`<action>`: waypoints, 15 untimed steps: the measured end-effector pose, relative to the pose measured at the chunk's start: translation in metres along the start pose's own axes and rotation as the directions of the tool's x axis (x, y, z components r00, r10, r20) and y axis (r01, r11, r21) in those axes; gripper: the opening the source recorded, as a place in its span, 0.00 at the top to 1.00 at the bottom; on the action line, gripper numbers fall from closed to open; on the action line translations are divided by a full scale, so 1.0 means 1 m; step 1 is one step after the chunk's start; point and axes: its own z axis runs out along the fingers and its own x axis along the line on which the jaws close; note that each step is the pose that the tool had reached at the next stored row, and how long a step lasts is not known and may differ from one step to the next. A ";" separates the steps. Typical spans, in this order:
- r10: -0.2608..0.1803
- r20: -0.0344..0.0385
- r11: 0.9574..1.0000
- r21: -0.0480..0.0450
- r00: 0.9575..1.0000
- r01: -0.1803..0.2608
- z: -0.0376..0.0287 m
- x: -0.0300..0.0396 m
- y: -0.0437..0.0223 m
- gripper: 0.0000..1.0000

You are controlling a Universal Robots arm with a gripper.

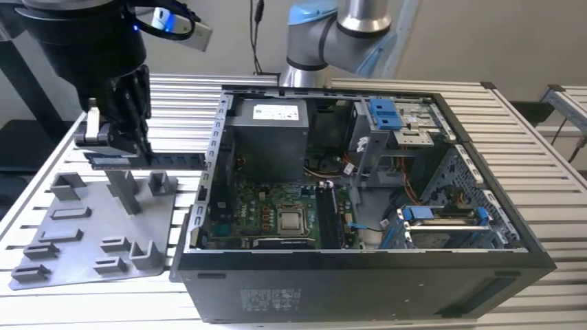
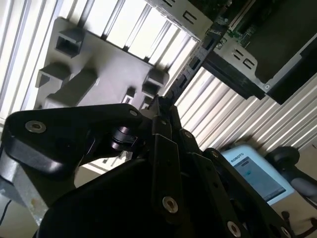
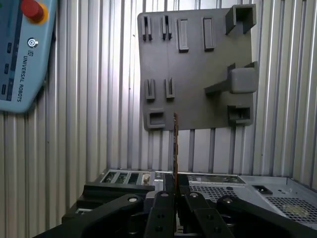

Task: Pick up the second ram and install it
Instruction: 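Pick up the second ram and move it above second insertion slot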

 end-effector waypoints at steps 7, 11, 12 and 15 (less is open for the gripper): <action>0.000 0.000 1.000 -0.002 1.000 0.000 -0.0002 0.0004 -0.0250 0.86; 0.000 0.000 1.000 -0.002 1.000 0.000 -0.0004 0.0006 -0.0392 0.86; 0.000 0.000 1.000 -0.003 1.000 0.000 -0.0005 0.0007 -0.0427 0.86; 0.000 0.000 1.000 -0.003 1.000 0.000 -0.0006 0.0009 -0.0539 0.86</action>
